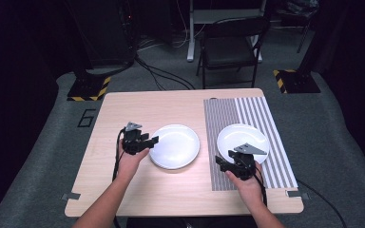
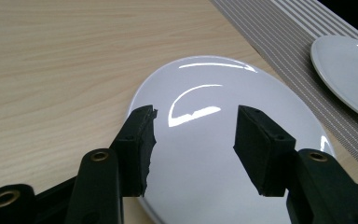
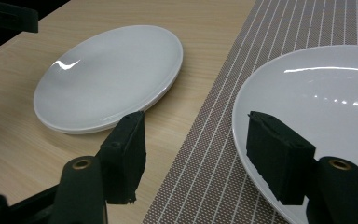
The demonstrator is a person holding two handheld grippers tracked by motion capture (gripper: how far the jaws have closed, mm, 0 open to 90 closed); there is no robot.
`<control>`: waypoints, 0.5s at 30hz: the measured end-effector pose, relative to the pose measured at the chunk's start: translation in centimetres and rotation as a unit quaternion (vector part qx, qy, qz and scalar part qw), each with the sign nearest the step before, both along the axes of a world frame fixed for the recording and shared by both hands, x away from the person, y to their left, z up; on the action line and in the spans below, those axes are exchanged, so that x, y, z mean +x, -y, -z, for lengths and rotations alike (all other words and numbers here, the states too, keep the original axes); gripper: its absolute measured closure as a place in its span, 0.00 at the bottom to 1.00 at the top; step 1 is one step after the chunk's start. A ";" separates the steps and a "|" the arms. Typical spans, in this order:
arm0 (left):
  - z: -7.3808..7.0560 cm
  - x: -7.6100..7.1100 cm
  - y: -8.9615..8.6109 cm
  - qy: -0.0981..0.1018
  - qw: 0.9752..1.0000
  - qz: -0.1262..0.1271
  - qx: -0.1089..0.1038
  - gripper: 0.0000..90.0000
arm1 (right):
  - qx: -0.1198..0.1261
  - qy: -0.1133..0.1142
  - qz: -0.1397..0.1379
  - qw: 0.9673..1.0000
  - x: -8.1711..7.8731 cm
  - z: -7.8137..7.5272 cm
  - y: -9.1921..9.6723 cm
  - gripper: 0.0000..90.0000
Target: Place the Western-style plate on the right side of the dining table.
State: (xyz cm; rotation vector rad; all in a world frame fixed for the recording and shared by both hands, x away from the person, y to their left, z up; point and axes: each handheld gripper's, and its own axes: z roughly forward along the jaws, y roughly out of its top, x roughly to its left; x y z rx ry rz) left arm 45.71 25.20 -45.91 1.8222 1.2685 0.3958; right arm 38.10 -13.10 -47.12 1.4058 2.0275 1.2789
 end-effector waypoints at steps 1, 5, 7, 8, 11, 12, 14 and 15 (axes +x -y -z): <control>0.3 -0.1 -0.5 -0.001 1.000 -0.002 -0.001 0.52 | -0.002 0.001 0.000 1.000 0.0 0.0 -0.1 0.41; 1.3 -0.5 -1.4 -0.006 1.000 -0.014 -0.003 0.52 | -0.004 -0.005 -0.004 1.000 -0.3 0.6 -0.3 0.41; 1.9 -0.6 -1.7 -0.008 1.000 -0.018 -0.003 0.52 | -0.012 -0.006 -0.007 1.000 -0.4 0.9 -0.4 0.41; 2.2 -0.7 -1.9 -0.009 1.000 -0.021 -0.001 0.51 | -0.015 -0.006 -0.009 1.000 -0.5 1.1 -0.4 0.40; 2.8 -1.0 -2.5 -0.011 1.000 -0.028 0.004 0.51 | -0.028 -0.001 -0.015 1.000 -0.5 1.2 -0.4 0.39; 2.9 -1.1 -2.8 -0.012 0.999 -0.029 0.006 0.51 | -0.029 -0.001 -0.015 0.999 -0.6 1.2 -0.4 0.39; 3.1 -1.2 -3.2 -0.009 0.999 -0.039 0.004 0.50 | -0.031 -0.001 -0.018 0.999 -0.6 1.3 -0.4 0.38; 3.1 -1.2 -3.4 -0.008 0.999 -0.042 0.003 0.50 | -0.034 -0.005 -0.023 0.999 -0.6 1.5 -0.4 0.38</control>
